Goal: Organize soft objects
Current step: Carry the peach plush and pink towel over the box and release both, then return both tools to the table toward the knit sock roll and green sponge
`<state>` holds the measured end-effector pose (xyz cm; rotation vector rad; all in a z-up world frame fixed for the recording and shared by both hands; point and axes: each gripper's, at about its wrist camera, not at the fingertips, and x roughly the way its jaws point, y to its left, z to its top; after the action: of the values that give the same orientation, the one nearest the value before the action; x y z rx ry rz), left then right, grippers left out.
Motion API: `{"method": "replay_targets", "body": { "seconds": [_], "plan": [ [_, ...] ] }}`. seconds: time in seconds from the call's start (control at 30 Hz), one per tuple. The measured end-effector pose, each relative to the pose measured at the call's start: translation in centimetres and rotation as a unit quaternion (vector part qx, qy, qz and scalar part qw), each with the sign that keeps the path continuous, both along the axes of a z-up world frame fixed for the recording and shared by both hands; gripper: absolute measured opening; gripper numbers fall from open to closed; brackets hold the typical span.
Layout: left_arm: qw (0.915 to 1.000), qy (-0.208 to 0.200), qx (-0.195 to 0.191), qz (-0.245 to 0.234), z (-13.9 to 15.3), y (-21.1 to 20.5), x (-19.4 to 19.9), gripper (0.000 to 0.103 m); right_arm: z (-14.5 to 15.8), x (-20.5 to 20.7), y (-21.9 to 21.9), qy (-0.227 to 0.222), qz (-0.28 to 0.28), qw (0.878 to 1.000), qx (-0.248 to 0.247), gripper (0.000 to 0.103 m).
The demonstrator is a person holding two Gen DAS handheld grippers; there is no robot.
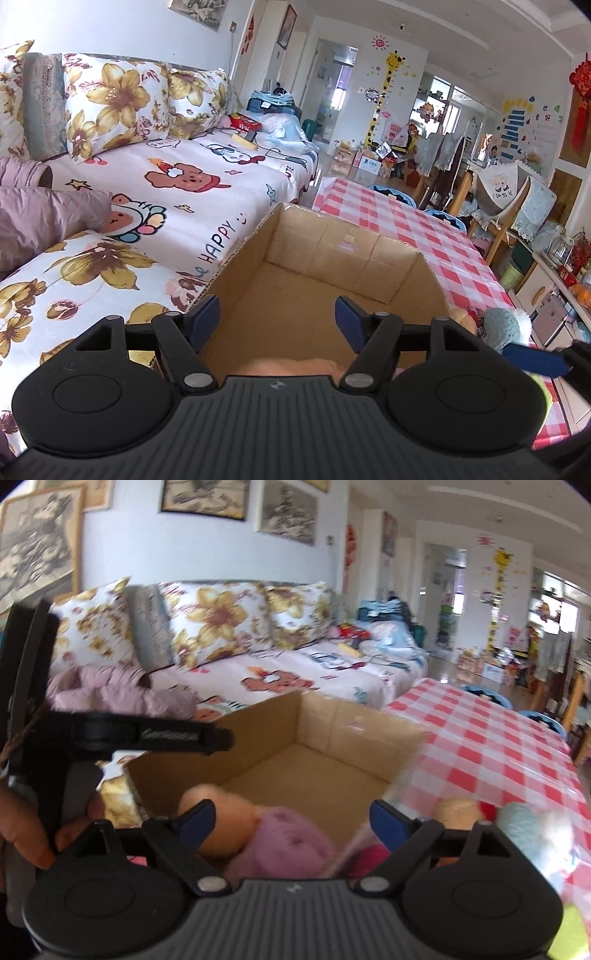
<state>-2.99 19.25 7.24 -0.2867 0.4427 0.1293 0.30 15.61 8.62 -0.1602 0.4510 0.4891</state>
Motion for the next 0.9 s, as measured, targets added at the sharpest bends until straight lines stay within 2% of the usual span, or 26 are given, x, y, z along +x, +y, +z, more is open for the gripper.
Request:
{"method": "replay_targets", "body": {
  "seconds": [0.2, 0.33, 0.5, 0.67, 0.9],
  "plan": [
    [0.9999, -0.006, 0.003, -0.010, 0.0, -0.1, -0.2, 0.084, 0.5, 0.3, -3.8, 0.003, -0.080, 0.996, 0.038, 0.092],
    [0.9996, -0.013, 0.014, -0.018, 0.1, -0.4, -0.1, 0.094, 0.6, 0.4, -5.9, 0.009, -0.122, 0.991, 0.063, 0.092],
    [0.9983, -0.033, 0.033, -0.037, 0.3, -0.9, -0.3, 0.101, 0.7, 0.4, -7.7, 0.009, -0.155, 0.984, 0.086, 0.095],
    [0.9961, -0.050, 0.045, -0.057, 0.2, -1.3, -0.3, 0.103, 0.7, 0.1, -9.5, 0.006, -0.184, 0.978, 0.100, 0.101],
    [0.9919, -0.078, 0.059, -0.082, 0.2, -1.6, -0.6, 0.103, 0.3, -0.1, -11.3, 0.009, -0.212, 0.971, 0.108, 0.102]
  ]
}}
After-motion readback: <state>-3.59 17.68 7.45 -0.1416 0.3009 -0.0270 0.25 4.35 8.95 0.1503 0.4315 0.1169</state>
